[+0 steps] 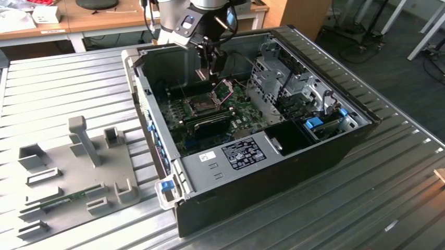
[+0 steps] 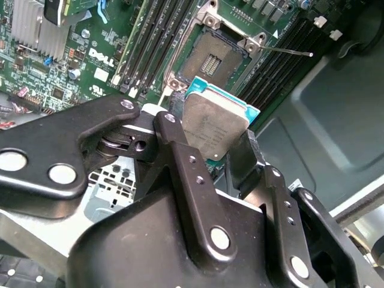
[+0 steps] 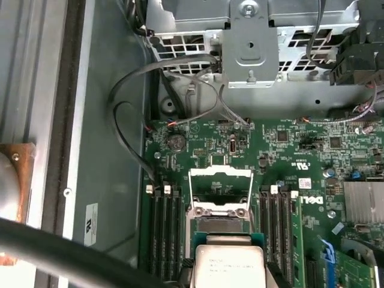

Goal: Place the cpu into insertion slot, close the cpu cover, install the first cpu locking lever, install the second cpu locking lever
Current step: 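Place the cpu into insertion slot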

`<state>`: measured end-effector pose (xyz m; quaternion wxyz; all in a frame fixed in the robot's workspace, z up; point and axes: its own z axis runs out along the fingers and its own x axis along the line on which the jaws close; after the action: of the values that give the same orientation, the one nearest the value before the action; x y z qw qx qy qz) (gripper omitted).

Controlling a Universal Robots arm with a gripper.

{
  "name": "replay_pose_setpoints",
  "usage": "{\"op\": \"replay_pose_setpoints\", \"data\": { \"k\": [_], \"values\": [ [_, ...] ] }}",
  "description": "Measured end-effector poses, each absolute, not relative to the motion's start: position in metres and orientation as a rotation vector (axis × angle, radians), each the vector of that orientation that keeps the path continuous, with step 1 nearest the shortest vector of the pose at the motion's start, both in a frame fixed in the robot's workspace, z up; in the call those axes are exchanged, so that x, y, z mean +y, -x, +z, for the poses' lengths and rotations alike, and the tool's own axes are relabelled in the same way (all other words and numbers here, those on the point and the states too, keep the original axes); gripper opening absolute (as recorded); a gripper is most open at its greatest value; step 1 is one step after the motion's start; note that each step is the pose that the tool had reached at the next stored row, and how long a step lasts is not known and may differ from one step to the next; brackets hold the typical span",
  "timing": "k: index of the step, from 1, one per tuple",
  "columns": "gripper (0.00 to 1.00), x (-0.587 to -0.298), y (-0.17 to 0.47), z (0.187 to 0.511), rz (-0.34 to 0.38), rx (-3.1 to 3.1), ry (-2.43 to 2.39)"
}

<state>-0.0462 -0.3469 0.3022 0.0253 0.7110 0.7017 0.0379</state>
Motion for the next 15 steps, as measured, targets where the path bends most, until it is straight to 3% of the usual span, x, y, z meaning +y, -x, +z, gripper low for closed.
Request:
{"op": "replay_pose_setpoints", "data": {
  "k": [15],
  "values": [
    [0.54, -0.3469, 0.0462, 0.2963, 0.118, 2.17, -2.199]
  ]
}}
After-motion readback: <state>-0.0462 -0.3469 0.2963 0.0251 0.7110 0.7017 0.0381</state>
